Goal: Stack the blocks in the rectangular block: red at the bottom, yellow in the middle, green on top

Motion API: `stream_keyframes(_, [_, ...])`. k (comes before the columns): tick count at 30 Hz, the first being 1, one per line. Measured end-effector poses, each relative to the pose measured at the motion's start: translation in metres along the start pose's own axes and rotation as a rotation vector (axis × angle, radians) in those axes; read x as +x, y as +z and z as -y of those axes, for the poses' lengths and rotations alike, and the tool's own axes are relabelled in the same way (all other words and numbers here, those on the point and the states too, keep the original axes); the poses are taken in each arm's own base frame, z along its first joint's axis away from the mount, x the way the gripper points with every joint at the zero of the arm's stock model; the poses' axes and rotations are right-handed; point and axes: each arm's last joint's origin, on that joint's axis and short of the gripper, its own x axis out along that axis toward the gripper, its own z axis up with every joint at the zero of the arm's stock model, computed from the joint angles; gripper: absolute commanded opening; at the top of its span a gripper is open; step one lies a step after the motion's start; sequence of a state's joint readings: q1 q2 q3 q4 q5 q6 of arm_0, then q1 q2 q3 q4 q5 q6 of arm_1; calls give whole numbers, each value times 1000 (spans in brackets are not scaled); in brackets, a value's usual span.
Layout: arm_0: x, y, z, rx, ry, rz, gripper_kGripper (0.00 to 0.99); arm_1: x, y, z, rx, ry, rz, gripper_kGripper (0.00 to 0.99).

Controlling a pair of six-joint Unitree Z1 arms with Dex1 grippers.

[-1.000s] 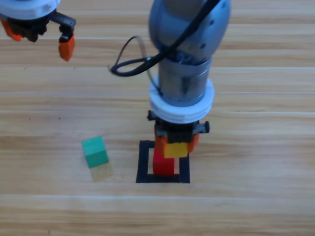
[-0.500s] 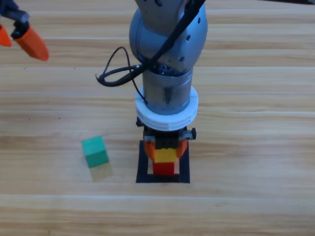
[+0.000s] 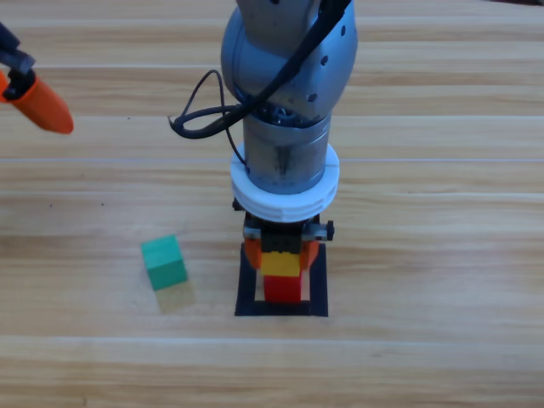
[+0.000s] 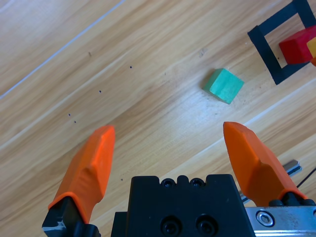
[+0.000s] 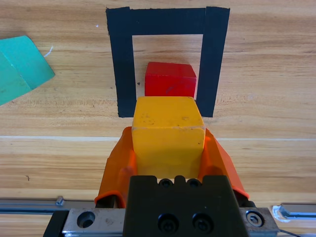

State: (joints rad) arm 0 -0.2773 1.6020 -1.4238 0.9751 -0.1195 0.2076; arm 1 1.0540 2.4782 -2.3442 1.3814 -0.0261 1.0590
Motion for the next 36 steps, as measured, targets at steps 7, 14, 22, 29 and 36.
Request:
stream_keyframes(7, [1,-1,0,3,-8,-5,939,2,1,-1,20,-6,7,267])
stream_keyframes(14, [3,-3,1,2,-10,-8,948,19,4,-4,34,-42,18,267])
stream_keyframes(22, [1,-6,1,1,-10,-6,951,18,4,-5,33,-36,21,838])
stream_keyframes(29, [1,-6,1,-21,-9,-4,977,12,6,-7,25,-30,56,990])
stream_keyframes(36, [-6,-6,2,-223,-4,33,943,-9,9,-6,-18,-60,213,990])
